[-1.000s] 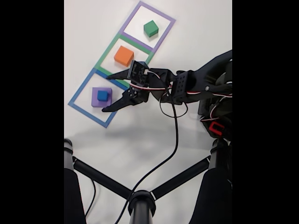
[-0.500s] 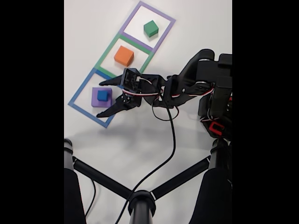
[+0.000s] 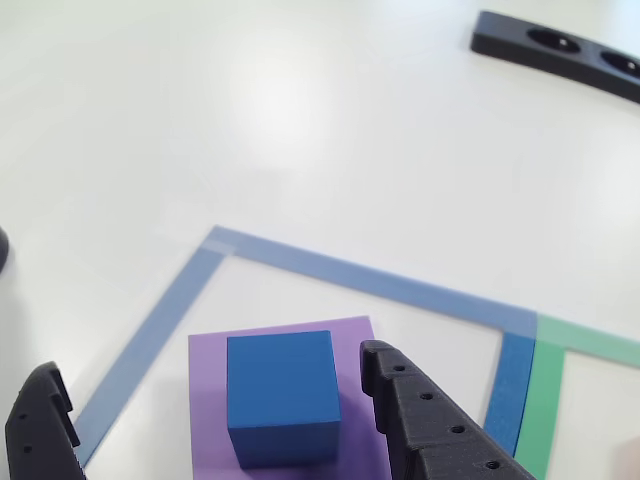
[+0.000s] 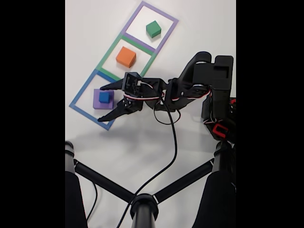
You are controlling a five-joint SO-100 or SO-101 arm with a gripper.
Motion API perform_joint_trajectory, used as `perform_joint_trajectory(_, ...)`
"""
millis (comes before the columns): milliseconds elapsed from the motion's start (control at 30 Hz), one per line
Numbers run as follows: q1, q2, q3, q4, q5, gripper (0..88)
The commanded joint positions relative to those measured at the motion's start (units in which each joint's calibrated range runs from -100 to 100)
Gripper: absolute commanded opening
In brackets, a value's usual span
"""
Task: Tower of hanoi
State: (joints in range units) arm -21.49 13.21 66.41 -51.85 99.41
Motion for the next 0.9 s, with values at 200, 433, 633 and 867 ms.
perform_joint_trajectory(200, -0.97, -0.23, -1.57, -1.45, 0.59, 18.9)
perform_joint_trajectory(433, -1.35, -0.55, -0.66, -1.45, 0.59, 14.5)
perform_joint_trajectory(633, -2.11, -1.35, 1.34, -2.18, 0.59, 11.7)
perform_joint_trajectory(867, -2.49, -1.67, 2.79, -3.23, 0.59, 9.1)
